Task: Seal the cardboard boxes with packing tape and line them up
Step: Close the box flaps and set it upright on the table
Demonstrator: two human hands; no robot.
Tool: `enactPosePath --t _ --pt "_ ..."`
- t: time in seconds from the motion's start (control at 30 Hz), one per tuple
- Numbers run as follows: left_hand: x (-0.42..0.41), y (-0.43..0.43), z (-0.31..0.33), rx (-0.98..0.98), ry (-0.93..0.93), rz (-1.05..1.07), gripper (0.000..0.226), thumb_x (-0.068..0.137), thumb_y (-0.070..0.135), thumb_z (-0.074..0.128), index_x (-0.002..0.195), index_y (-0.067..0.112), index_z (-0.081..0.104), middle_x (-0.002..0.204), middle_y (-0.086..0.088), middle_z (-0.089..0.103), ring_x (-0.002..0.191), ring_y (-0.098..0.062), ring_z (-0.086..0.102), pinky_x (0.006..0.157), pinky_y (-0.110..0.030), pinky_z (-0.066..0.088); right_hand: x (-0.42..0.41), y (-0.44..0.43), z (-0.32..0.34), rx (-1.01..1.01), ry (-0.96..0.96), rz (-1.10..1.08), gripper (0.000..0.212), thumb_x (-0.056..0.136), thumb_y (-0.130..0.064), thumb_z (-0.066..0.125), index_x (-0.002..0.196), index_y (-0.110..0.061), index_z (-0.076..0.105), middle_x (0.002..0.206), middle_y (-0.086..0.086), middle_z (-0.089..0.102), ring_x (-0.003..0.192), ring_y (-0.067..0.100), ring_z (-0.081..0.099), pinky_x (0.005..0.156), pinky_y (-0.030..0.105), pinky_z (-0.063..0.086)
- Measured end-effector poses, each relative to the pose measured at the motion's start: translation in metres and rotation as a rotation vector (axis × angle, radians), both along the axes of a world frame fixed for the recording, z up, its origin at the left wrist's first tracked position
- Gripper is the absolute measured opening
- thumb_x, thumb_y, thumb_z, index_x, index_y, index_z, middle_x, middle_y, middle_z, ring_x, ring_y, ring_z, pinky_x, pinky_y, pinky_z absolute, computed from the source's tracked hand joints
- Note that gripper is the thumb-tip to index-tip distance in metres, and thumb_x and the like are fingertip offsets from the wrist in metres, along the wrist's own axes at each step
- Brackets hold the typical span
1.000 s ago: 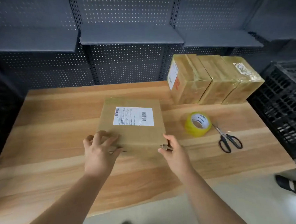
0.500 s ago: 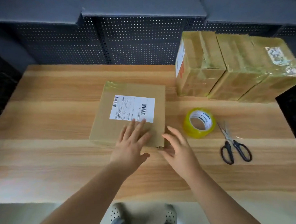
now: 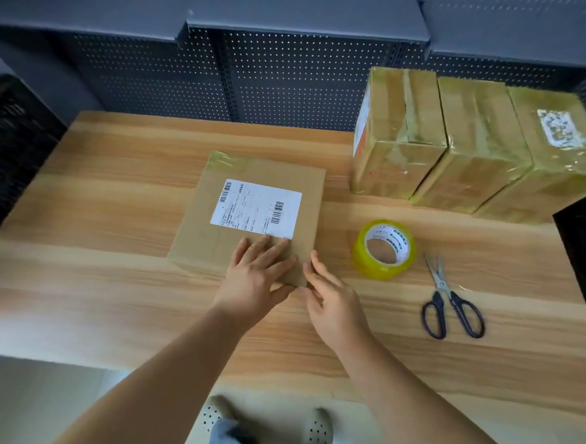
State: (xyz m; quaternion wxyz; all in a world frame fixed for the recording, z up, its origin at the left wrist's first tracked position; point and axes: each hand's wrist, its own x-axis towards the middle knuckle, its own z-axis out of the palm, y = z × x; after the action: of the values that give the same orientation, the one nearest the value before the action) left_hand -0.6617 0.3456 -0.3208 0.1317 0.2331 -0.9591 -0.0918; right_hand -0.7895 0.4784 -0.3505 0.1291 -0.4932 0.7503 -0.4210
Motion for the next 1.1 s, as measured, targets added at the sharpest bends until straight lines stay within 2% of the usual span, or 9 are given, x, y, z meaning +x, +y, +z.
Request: enactPosePath --t 0.13,0.3,0.4,0.53,0.67,0.8,0.93,1.0,1.1 --pt "0.000 0.000 -0.002 -0.051 -0.014 -0.008 0.046 0.077 0.048 0.055 0.108 0.019 0.073 0.129 -0.004 0.064 0.118 -0.037 0.060 0.096 -0.062 0.043 -0.006 0.001 -0.001 0.048 0.178 0.049 0.043 0.085 -0.017 0.074 0.127 -0.012 0.065 0.147 0.000 0.050 0.110 0.019 0.066 0.080 0.032 0.058" --pt "0.000 0.002 0.001 -0.083 -0.001 0.002 0.044 0.076 0.049 0.060 0.107 0.021 0.073 0.128 -0.003 0.065 0.117 -0.035 0.061 0.095 -0.061 0.045 0.003 0.000 0.002 0.072 0.109 0.009 0.038 0.087 -0.016 0.064 0.124 -0.008 0.066 0.146 0.003 0.050 0.113 0.021 0.065 0.085 0.034 0.057" --pt "0.001 -0.002 0.006 -0.099 -0.076 -0.029 0.058 0.054 0.043 0.090 0.106 0.022 0.072 0.126 -0.003 0.066 0.114 -0.033 0.063 0.090 -0.061 0.048 -0.003 0.000 0.010 0.145 0.157 0.049 0.038 0.088 -0.023 0.062 0.123 -0.008 0.067 0.146 0.004 0.049 0.109 0.024 0.066 0.084 0.033 0.057" --pt "0.006 0.005 0.011 -0.047 -0.173 -0.019 0.077 0.036 0.033 0.098 0.108 0.024 0.071 0.128 -0.002 0.065 0.116 -0.030 0.063 0.088 -0.060 0.051 -0.002 0.000 0.027 0.282 0.246 0.062 0.041 0.093 -0.036 0.055 0.128 -0.017 0.065 0.152 -0.005 0.043 0.111 0.022 0.065 0.086 0.034 0.056" --pt "0.016 -0.003 0.030 -0.100 -0.089 -0.049 0.073 0.042 0.034 0.097 0.110 0.025 0.072 0.125 0.005 0.066 0.113 -0.024 0.065 0.090 -0.059 0.049 -0.009 -0.007 0.055 0.144 0.459 0.149 0.031 0.089 -0.042 0.055 0.100 -0.020 0.074 0.131 -0.011 0.062 0.112 0.014 0.058 0.085 0.030 0.054" --pt "0.027 -0.024 0.083 -0.114 0.000 -0.130 0.059 0.056 0.038 0.089 0.112 0.032 0.071 0.118 0.016 0.069 0.111 -0.009 0.062 0.092 -0.051 0.047 -0.009 -0.023 0.098 0.143 0.206 0.186 0.041 0.092 -0.046 0.050 0.104 -0.013 0.071 0.128 -0.010 0.063 0.126 0.005 0.050 0.105 0.024 0.040" --pt "0.024 -0.050 0.163 -0.134 0.154 -0.064 0.024 0.083 0.040 0.062 0.105 0.037 0.072 0.124 0.015 0.065 0.120 -0.018 0.055 0.092 -0.042 0.033 0.008 -0.040 0.147 0.096 -0.065 0.038 0.020 0.089 -0.031 0.068 0.071 -0.035 0.059 0.073 -0.018 0.058 0.070 -0.005 0.052 0.066 0.014 0.039" --pt "0.026 -0.052 0.185 -0.134 0.105 0.124 0.043 0.086 0.043 0.065 0.128 0.038 0.060 0.148 0.011 0.045 0.135 -0.022 0.039 0.103 -0.047 0.027 0.015 -0.045 0.157 0.105 -0.202 -0.046 0.025 0.091 -0.029 0.067 0.070 -0.037 0.056 0.068 -0.012 0.060 0.066 0.003 0.054 0.063 0.021 0.041" --pt "0.041 -0.034 0.190 0.107 0.206 0.432 0.053 0.089 0.049 0.060 0.138 0.033 0.050 0.153 0.010 0.034 0.140 -0.021 0.028 0.112 -0.047 0.025 0.016 -0.049 0.166 0.113 -0.334 -0.133 0.016 0.094 -0.033 0.063 0.078 -0.031 0.059 0.077 -0.013 0.065 0.075 0.005 0.059 0.061 0.011 0.041"
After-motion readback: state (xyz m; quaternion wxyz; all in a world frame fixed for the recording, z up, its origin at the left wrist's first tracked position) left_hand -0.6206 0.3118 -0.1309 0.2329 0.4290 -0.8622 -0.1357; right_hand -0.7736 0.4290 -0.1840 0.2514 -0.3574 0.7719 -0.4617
